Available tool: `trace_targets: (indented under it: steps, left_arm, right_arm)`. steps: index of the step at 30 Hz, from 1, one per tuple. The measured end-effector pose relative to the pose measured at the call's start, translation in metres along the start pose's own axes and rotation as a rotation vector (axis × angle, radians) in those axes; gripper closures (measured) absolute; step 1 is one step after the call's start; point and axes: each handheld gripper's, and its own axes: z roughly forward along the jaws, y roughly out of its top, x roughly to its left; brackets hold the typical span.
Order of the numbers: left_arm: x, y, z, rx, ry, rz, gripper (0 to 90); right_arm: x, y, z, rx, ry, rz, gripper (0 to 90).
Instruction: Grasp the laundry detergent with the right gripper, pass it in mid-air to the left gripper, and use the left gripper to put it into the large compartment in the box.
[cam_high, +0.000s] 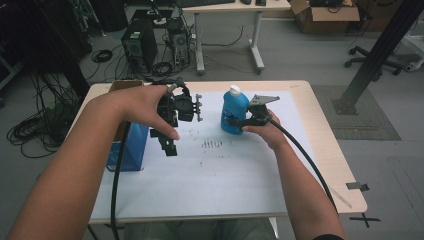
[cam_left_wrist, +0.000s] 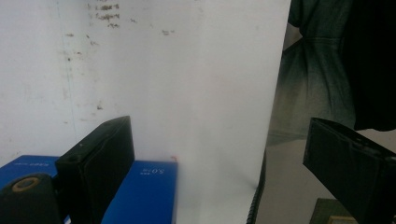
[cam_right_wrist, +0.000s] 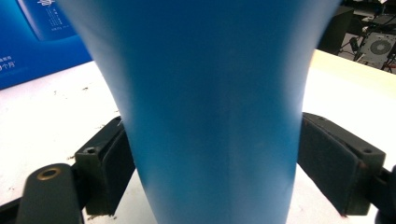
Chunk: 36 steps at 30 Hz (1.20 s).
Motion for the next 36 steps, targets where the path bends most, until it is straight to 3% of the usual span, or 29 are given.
trace_targets:
  steps: [15, 27, 36]
  left_arm:
    - [0.0003, -0.0004, 0.0002, -0.007, 0.001, -0.004, 9.1]
    - [0.0002, -0.0001, 0.0, -0.006, 0.001, -0.004, 9.1]
    - [-0.0004, 0.0011, 0.0004, -0.003, 0.0, -0.004, 9.0]
  right_arm:
    - [0.0015, -0.0015, 0.0031, -0.018, -0.008, -0.008, 27.6]
    - [0.0049, -0.0015, 0.0061, -0.034, 0.006, -0.031, 40.2]
    - [0.0054, -0.0018, 0.0057, -0.037, 0.001, -0.05, 43.3]
